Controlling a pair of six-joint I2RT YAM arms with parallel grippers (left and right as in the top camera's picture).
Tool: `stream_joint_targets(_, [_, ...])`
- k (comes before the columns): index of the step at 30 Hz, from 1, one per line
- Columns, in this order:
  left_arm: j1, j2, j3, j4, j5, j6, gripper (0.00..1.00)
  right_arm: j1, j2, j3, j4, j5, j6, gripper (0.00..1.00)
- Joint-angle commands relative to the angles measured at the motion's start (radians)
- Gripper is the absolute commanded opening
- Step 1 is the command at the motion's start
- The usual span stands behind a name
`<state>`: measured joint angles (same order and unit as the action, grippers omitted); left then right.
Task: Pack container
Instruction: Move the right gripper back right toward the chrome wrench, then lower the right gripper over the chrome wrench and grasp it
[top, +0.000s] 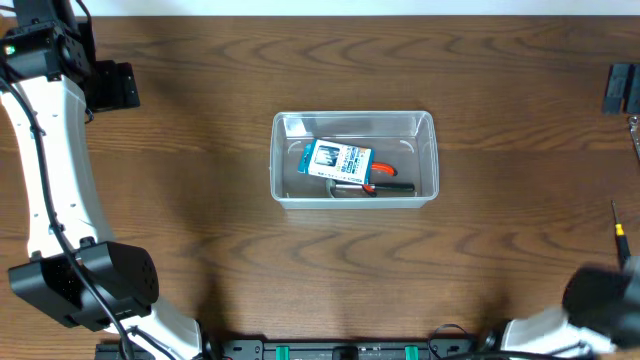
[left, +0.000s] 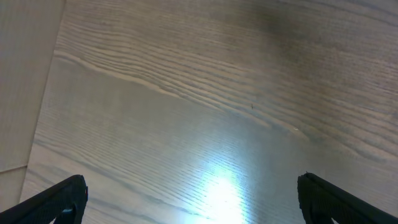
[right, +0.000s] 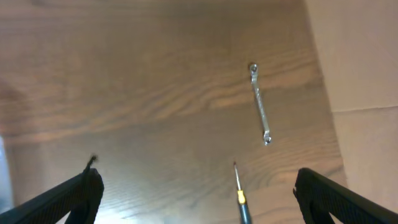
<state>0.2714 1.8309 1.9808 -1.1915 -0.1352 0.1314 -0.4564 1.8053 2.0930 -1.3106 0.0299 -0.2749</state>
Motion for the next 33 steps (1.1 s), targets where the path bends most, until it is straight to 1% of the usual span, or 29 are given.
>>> stream_joint_targets(1, [0.003, -0.003, 0.005, 0.0, -0.008, 0.005, 0.98, -0.051, 0.171, 0.18, -0.073, -0.005, -0.043, 0.99])
stream_joint_targets(6, [0.003, -0.003, 0.005, 0.0, -0.008, 0.005, 0.98, -0.109, 0.403, 0.467, -0.233, -0.016, -0.107, 0.99])
stream_joint_targets(8, [0.003, -0.003, 0.005, 0.0, -0.008, 0.005, 0.98, -0.134, 0.45, 0.512, -0.255, -0.05, -0.108, 0.99])
stream_joint_targets(12, [0.003, -0.003, 0.005, 0.0, -0.008, 0.005, 0.98, -0.198, 0.503, 0.517, -0.278, -0.187, -0.179, 0.99])
stream_joint_targets(16, [0.003, -0.003, 0.005, 0.0, -0.008, 0.005, 0.98, -0.237, 0.537, 0.517, -0.301, -0.148, -0.228, 0.99])
stream_joint_targets(19, [0.003, -0.003, 0.005, 0.0, -0.008, 0.005, 0.98, -0.25, 0.555, 0.516, -0.289, -0.131, -0.225, 0.99])
stream_joint_targets(23, [0.003, -0.003, 0.005, 0.0, -0.008, 0.005, 0.98, -0.252, 0.579, 0.515, -0.251, -0.096, -0.186, 0.99])
stream_joint_targets(30, [0.003, -0.003, 0.005, 0.0, -0.008, 0.005, 0.98, -0.259, 0.65, 0.515, -0.229, -0.052, -0.195, 0.99])
stream_joint_targets(33, [0.003, -0.003, 0.005, 0.0, -0.008, 0.005, 0.98, -0.263, 0.684, 0.515, -0.193, -0.087, -0.285, 0.99])
